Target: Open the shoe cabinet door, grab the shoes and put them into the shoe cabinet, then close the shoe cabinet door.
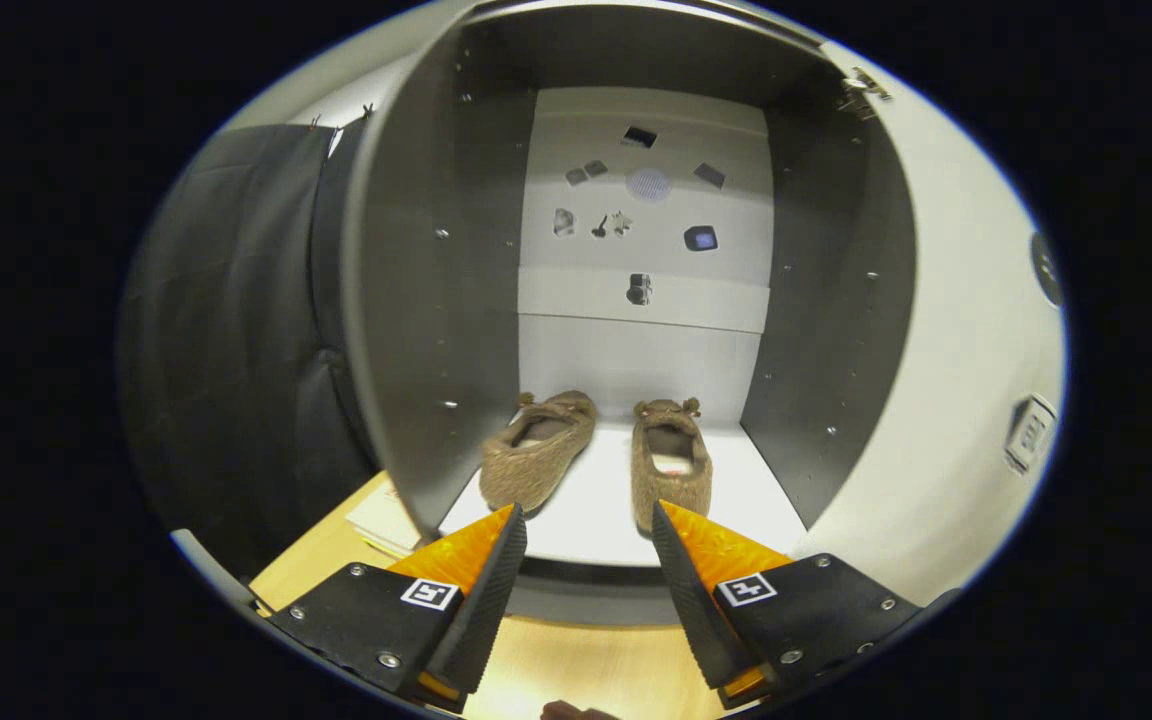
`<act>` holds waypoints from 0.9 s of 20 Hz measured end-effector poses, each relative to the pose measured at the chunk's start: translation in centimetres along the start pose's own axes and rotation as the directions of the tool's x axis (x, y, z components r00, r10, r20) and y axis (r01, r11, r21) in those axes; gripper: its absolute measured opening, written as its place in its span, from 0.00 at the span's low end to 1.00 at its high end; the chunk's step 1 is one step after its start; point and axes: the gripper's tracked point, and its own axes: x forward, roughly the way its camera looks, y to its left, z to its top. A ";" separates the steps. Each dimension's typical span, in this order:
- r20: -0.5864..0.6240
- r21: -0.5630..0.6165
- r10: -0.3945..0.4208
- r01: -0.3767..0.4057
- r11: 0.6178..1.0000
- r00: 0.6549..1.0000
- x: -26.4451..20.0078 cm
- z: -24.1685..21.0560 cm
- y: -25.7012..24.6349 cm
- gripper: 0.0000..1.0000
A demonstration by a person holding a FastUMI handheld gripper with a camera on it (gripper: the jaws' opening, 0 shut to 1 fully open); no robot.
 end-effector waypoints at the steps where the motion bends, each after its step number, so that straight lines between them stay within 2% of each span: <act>1: 0.006 0.017 0.009 -0.009 1.000 1.000 -1.9 -0.2 0.4 0.83; 3: 0.024 0.032 0.015 -0.016 0.999 1.000 -5.9 -0.3 0.6 0.88; 7: 0.060 0.015 0.038 -0.039 0.999 0.997 -12.6 -0.7 0.2 0.92; 12: 0.089 -0.019 0.144 -0.143 0.990 0.986 -20.8 -2.7 -0.6 0.93; 18: 0.106 0.010 0.210 -0.213 0.977 0.972 -29.3 -5.0 -7.7 0.93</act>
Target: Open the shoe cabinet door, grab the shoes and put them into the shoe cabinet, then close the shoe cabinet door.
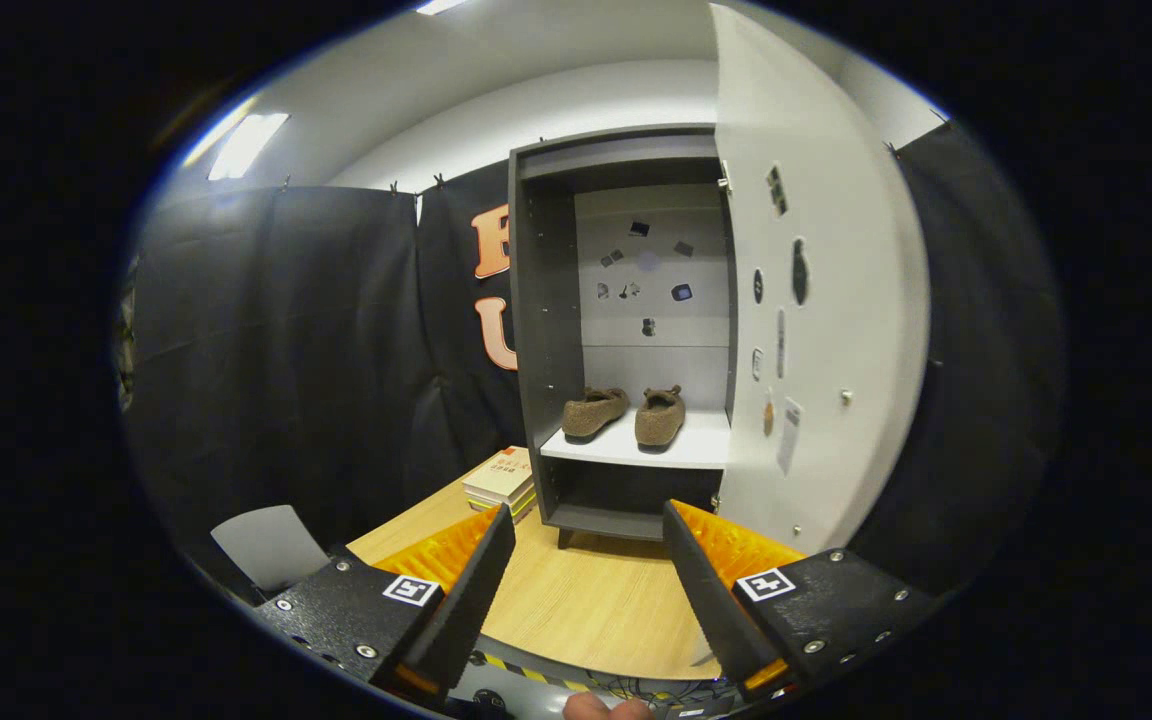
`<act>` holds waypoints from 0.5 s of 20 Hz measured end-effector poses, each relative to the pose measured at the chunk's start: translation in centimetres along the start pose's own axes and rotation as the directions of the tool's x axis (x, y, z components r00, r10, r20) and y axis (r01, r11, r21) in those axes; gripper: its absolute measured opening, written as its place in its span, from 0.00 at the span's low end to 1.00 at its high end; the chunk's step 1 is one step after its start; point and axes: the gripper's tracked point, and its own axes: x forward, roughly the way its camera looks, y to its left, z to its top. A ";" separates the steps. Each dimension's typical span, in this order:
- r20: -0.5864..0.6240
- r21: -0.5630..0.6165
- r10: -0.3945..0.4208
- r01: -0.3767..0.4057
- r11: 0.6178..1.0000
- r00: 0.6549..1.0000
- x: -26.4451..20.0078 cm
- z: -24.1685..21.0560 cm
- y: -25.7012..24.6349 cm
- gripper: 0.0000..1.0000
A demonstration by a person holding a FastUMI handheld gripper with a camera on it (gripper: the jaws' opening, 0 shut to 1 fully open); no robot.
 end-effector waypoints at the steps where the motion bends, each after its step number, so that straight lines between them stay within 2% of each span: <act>1: 0.008 0.003 -0.005 0.005 1.000 1.000 -1.2 -0.2 -1.7 0.93; 5: 0.036 0.047 -0.029 0.028 0.999 0.999 -3.8 -0.3 -7.5 0.93; 10: 0.068 0.031 -0.050 0.048 0.998 0.996 -3.5 0.2 -13.0 0.93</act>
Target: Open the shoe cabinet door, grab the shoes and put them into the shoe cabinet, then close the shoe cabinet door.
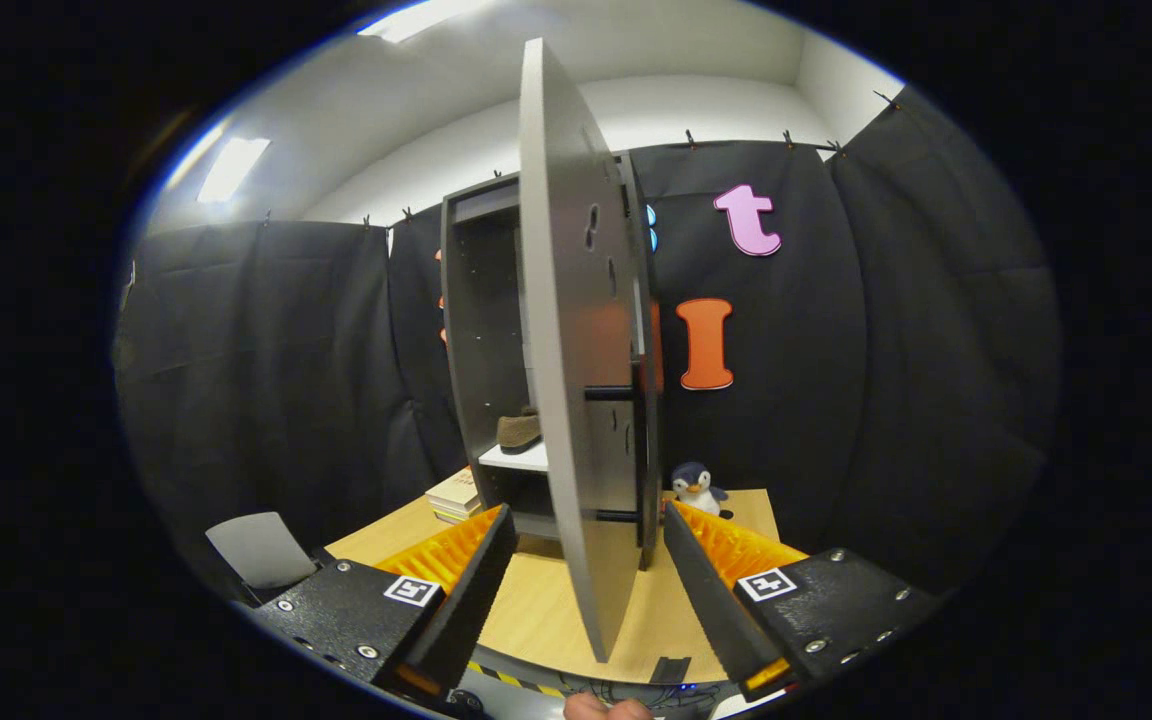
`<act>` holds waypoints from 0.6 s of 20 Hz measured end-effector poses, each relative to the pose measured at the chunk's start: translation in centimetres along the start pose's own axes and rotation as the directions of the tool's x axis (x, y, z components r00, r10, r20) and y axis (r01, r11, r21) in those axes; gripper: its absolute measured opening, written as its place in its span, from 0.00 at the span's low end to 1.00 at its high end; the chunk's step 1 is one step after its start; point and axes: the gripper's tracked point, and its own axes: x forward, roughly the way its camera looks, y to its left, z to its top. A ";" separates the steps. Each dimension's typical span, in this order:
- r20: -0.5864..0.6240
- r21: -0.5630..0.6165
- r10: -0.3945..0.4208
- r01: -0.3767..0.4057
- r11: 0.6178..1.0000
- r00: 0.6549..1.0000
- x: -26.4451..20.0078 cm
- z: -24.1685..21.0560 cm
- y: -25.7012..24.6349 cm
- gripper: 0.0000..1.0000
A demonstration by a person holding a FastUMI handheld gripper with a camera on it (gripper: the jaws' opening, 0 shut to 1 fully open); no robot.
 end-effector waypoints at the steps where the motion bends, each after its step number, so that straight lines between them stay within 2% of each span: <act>1: 0.000 -0.004 -0.007 0.007 1.000 1.000 0.2 -0.1 -0.9 0.93; 6: 0.002 -0.004 -0.014 0.014 1.000 1.000 2.5 -0.2 -3.6 0.93; 12: -0.012 -0.001 0.033 -0.033 0.999 0.999 4.4 0.0 -1.9 0.91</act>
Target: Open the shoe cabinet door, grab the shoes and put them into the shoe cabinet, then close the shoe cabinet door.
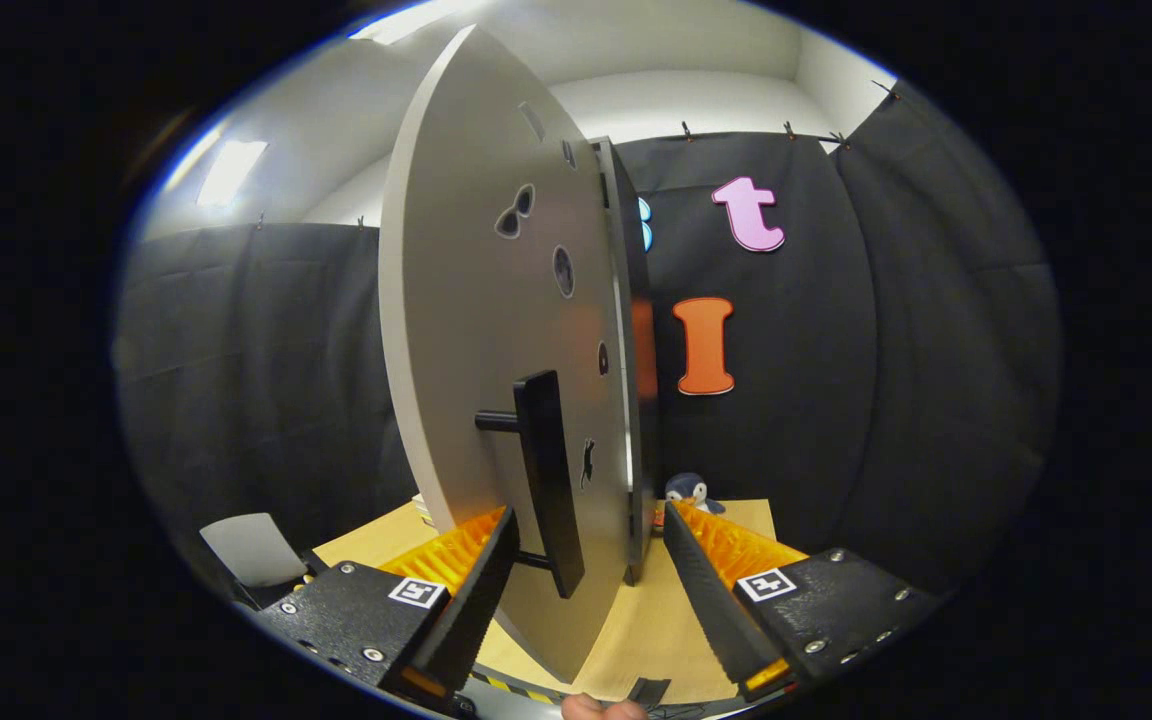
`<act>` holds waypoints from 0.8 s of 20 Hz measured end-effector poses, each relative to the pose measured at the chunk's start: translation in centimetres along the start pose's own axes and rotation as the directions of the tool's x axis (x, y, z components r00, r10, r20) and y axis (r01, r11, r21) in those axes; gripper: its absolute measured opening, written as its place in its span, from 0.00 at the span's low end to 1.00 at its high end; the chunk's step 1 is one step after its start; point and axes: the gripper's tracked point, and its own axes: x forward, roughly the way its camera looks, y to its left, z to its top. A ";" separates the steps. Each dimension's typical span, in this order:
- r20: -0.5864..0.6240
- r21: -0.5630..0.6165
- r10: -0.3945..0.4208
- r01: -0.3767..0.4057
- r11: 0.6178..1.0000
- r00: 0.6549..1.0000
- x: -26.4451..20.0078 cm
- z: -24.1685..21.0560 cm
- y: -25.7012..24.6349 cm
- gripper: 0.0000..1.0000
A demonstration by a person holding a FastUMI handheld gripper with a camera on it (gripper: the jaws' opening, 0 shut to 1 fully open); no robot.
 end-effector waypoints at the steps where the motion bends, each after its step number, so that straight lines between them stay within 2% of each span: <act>1: -0.007 -0.002 0.003 -0.003 1.000 1.000 0.4 0.1 0.5 0.90; 8: -0.034 -0.011 0.001 -0.001 1.000 0.999 2.5 -0.1 6.1 0.90; 16: -0.023 0.001 -0.090 0.090 0.996 0.996 6.9 1.1 11.5 0.90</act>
